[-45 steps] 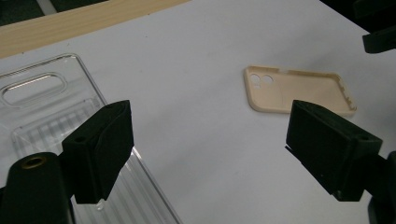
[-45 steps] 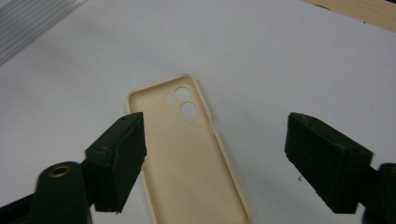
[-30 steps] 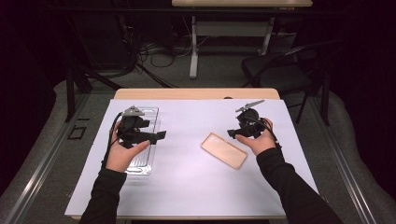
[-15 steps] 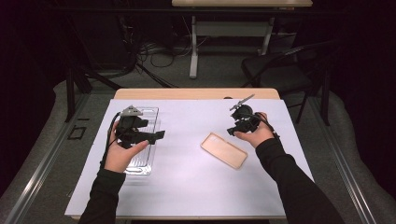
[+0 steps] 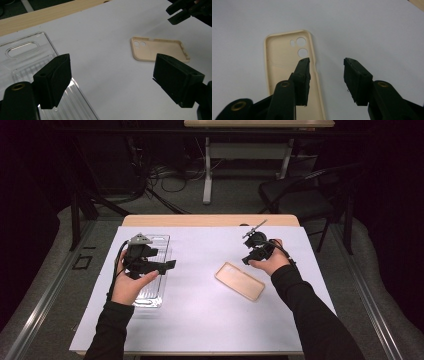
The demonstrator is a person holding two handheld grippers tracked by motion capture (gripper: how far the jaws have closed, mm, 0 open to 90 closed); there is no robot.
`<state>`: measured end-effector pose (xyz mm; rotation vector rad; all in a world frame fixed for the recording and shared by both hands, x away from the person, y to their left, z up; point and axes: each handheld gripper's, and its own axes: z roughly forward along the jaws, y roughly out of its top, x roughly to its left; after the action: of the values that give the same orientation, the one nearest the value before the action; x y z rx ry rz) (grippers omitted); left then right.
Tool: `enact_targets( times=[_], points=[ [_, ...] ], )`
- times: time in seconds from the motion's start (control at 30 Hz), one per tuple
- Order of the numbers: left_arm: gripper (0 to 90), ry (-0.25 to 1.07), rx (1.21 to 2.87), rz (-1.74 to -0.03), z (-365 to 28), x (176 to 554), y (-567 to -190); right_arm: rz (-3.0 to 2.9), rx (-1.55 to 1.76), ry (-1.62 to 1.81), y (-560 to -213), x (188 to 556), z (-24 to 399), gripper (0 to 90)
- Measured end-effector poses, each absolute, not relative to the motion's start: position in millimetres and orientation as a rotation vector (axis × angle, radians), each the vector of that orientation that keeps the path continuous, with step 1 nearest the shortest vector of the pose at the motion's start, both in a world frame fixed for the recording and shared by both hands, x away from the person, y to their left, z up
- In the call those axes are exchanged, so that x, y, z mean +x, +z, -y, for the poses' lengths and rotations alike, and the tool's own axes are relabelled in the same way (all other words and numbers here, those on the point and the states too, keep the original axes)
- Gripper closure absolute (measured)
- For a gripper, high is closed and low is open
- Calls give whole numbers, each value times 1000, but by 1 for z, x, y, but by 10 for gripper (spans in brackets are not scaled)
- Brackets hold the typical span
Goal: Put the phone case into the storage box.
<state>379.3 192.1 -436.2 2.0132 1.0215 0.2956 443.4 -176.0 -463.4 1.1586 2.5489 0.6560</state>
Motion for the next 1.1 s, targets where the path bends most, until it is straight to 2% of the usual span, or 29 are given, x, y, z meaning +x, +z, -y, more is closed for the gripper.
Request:
enact_targets(
  times=[0.33, 1.1],
  points=[
    [151, 300, 2004, -1028, -195, 379, -436, -2603, 1146, 592, -471, 445, 175, 597],
    [152, 306, 2003, -1035, -196, 380, -436, -2705, 1087, 445, -498, 445, 170, 743]
  ],
)
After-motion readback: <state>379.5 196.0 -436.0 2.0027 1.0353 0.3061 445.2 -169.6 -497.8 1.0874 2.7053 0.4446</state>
